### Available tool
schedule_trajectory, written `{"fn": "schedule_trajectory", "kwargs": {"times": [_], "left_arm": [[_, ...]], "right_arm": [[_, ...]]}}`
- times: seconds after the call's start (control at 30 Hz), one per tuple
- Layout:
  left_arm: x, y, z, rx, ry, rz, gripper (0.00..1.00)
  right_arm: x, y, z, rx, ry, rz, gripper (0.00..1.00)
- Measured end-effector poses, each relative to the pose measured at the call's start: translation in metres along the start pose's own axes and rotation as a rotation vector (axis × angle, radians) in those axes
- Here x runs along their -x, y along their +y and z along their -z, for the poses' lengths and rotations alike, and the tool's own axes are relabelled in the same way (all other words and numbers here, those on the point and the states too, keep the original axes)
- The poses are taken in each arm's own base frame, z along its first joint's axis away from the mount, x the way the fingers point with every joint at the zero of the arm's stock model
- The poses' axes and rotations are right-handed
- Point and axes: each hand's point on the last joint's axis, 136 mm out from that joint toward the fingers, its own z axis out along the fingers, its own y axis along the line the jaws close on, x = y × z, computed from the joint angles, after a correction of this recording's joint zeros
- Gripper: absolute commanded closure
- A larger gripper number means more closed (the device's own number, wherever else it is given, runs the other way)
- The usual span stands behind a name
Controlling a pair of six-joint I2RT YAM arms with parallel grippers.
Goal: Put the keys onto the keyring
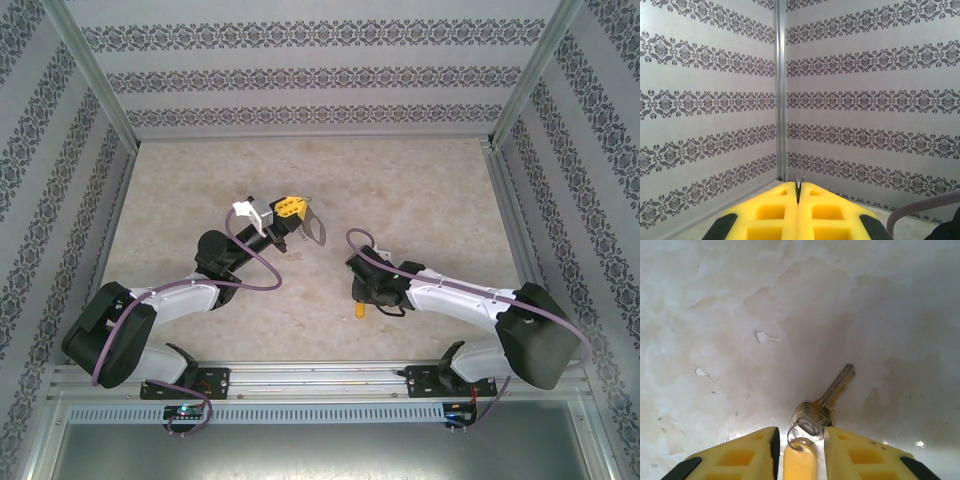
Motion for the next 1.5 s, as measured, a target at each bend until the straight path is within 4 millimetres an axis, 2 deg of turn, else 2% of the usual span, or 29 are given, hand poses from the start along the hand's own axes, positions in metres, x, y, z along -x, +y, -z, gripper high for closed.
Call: {"fn": "schedule_trajectory", "kwargs": {"times": [0.37, 0.67, 1.1, 1.33, 1.5], "left_arm": [[-0.007, -0.001, 0.004, 0.003, 0.017, 0.007, 1.0], [-0.008, -0.001, 0.006, 0.004, 0.02, 0.008, 1.0], [-0.008, -0.002, 0.007, 0.003, 0.02, 0.008, 1.0], [-0.008, -0.002, 0.007, 0.003, 0.019, 0.008, 1.0], [-0.008, -0.002, 0.007, 0.002, 0.019, 0.011, 1.0]], "right_arm": [[-0.022, -0.003, -0.019, -0.094, 0.062, 0.08, 0.69], [-0.019, 0.008, -0.025, -0.124, 0.056, 0.115, 0.71], [-0.015, 0.006, -0.026, -0.157, 0.04, 0.146, 0.85], [-0.013, 0.005, -0.02, -0.157, 0.034, 0.15, 0.85], [-0.01, 0.006, -0.017, -0.152, 0.02, 0.148, 0.8]]}}
